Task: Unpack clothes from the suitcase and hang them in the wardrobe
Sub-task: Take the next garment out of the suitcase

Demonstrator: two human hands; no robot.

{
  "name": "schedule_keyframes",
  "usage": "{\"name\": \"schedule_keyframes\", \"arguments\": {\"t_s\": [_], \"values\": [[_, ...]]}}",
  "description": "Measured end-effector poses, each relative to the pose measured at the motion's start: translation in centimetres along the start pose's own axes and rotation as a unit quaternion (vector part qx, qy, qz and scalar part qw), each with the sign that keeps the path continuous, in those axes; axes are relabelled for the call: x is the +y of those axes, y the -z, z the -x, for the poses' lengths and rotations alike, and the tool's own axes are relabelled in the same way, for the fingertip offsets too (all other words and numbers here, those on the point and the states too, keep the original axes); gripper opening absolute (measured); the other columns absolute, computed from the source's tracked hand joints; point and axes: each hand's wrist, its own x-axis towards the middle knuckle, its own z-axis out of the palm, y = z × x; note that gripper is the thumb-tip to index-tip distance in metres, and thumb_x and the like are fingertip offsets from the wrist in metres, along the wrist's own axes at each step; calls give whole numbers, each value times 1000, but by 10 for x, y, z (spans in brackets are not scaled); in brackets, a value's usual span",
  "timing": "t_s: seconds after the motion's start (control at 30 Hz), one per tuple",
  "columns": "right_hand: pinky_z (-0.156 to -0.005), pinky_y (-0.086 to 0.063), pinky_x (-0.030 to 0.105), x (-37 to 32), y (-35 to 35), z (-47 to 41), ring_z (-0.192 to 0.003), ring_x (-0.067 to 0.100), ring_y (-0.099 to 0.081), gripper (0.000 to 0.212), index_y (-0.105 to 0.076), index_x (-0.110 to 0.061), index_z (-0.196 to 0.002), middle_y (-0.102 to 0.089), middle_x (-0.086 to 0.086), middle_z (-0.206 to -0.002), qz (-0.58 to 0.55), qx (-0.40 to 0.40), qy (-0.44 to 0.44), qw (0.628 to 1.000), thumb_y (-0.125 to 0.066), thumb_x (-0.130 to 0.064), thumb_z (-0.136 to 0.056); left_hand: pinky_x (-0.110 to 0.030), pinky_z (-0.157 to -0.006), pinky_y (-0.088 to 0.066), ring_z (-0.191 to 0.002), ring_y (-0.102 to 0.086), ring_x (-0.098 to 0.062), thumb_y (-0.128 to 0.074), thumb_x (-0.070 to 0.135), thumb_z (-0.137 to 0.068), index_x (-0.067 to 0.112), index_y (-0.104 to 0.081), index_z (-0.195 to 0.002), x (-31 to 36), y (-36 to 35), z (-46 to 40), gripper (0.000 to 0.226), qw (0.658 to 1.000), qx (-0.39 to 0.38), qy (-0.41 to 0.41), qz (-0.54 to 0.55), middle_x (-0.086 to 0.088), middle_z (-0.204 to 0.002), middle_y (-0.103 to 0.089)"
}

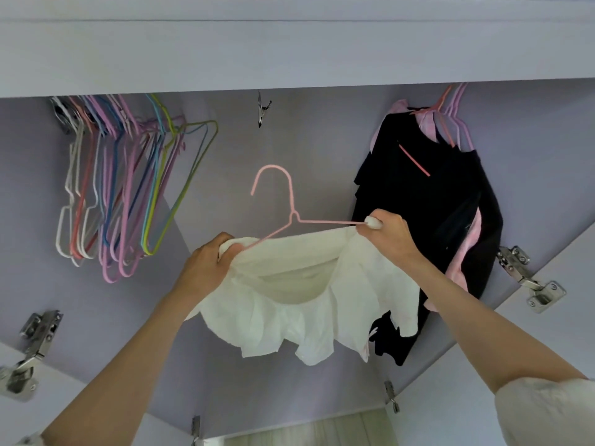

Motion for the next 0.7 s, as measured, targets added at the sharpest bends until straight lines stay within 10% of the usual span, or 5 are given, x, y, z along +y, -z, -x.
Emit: {"name": "schedule_keyframes", "arguments": {"t_s": [0.33,0.5,0.7], "values": [[-78,-44,25,29,10,7,-90,14,-54,20,-59,-11,-97,-59,-2,-93,5,-62,54,997,-65,-25,-85,-41,-93,-44,-105,-59,-31,-41,27,-99,9,-61,-104,14,-21,-8,27,966,51,127,218,-12,-102,-64],[-101,-38,38,40,18,15,-114,18,-46,49,-49,-17,-128,-52,2,-120,158,-134,109,972,-63,-37,-86,-34,-82,-42,-95,-56,-25,-46,24,-97,-3,-60,-111,17,-20,-14,33,945,85,182,260,-16,-103,-61],[-96,-37,27,36,29,15,-109,17,-48,35,-52,-15,-129,-50,4,-114,88,-207,86,971,-50,-18,-94,-28,-72,-38,-88,-50,-21,-48,18,-96,2,-58,-106,16,-19,-8,21,918,111,227,306,-12,-95,-54]]}}
